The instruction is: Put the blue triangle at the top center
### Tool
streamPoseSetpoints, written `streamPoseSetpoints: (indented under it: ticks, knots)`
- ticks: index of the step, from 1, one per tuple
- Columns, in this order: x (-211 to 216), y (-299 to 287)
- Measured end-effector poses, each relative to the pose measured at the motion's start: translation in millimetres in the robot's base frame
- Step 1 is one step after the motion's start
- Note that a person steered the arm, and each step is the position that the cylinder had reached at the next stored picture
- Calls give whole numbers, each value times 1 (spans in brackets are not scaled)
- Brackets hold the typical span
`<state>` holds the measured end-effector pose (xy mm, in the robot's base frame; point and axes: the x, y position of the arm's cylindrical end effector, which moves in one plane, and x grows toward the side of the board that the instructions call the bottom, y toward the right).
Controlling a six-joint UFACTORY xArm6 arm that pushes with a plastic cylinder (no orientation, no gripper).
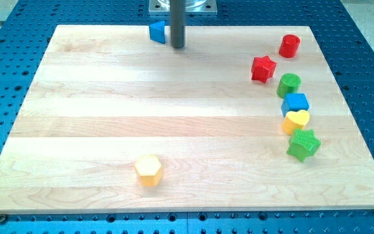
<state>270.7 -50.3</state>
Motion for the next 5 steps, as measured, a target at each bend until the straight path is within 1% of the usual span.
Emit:
streamPoseSetpoints:
  ticks: [1, 2, 3, 4, 5]
  knots:
    - [-37, -78]
    - [-61, -42]
    - [-51, -11]
    - [-1, -38]
    - [27, 94]
